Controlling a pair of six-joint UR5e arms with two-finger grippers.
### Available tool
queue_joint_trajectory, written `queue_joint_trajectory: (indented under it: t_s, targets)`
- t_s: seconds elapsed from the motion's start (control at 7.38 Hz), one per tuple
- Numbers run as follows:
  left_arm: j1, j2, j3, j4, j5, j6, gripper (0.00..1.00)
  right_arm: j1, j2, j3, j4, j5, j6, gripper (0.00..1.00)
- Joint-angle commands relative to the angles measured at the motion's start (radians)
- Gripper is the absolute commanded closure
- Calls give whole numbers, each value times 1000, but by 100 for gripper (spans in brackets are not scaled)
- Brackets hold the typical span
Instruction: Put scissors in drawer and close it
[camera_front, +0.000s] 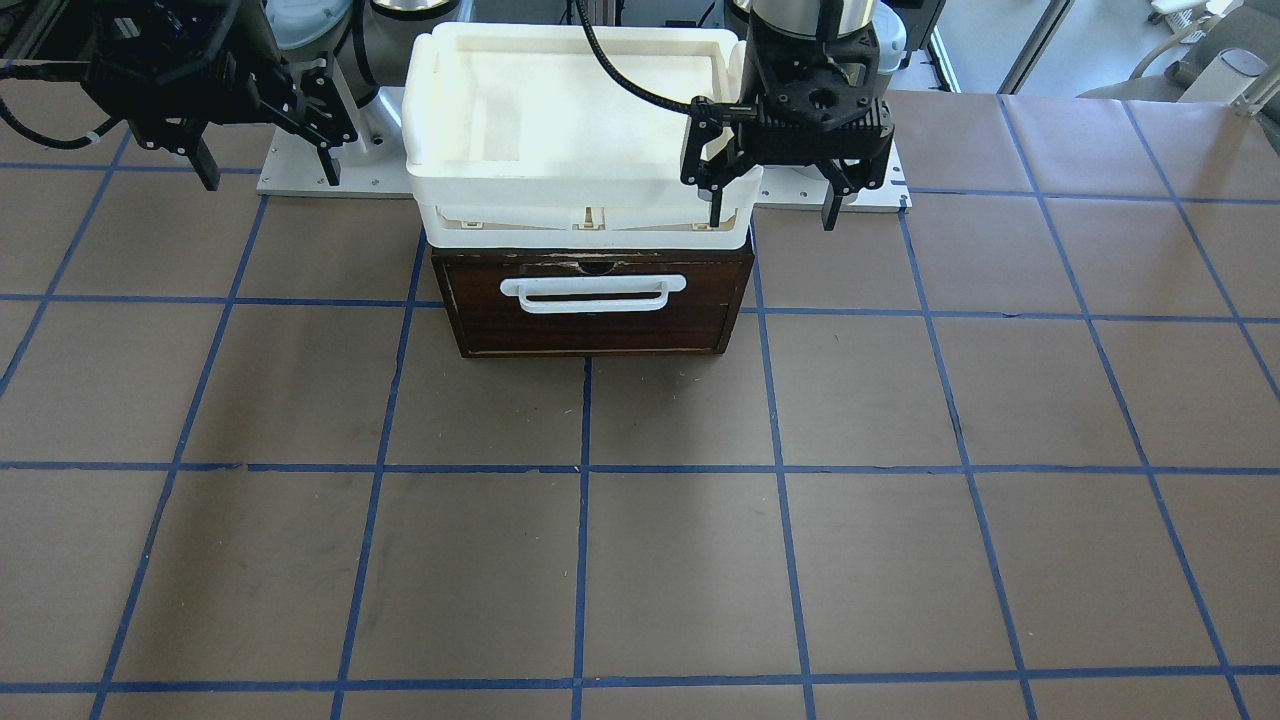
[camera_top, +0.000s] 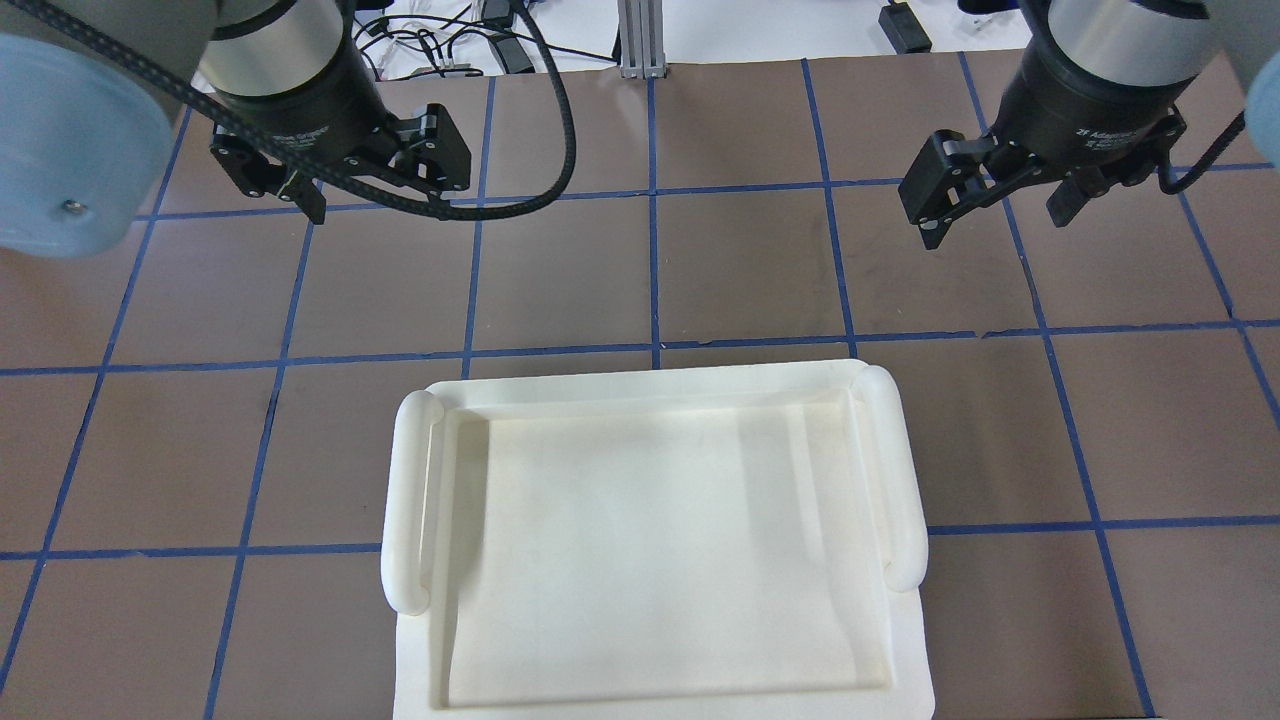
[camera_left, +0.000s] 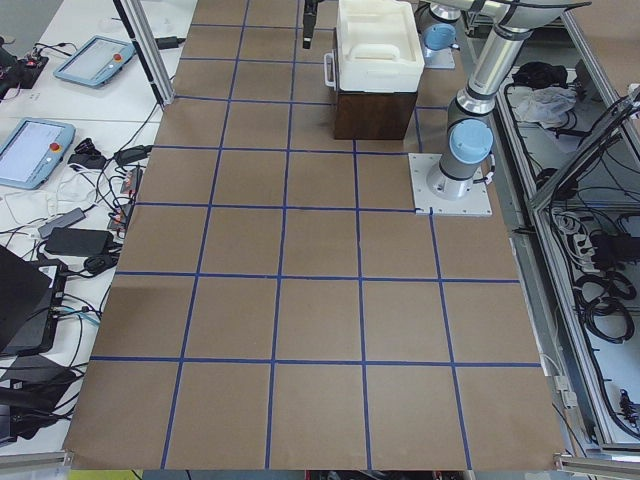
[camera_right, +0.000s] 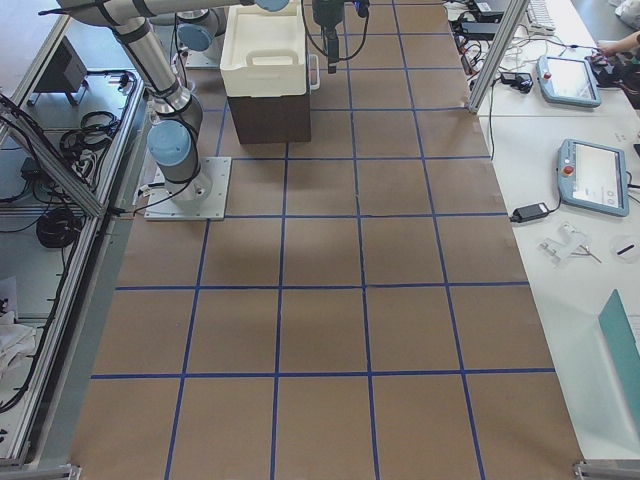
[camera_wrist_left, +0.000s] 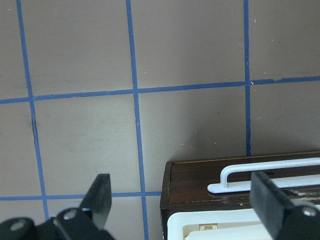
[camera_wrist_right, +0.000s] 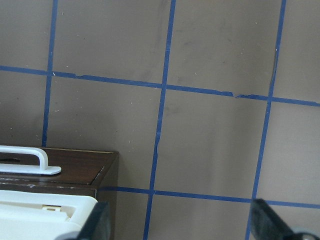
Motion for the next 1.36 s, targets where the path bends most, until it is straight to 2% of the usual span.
queue_joint_trajectory:
  t_s: [0.0,0.14,0.27,1.22]
  targets:
    - [50,28,-30,-19,-11,4,0,0,0,0,0,1,0,0]
    - [47,38,-47,-21,-75,-3,0,0,0,0,0,4,1,0]
    - [47,45,-49,-24,-93,3,0,0,0,0,0,6,1,0]
    - [48,52,-48,-56,-84,6,0,0,-5,0,0,7,1,0]
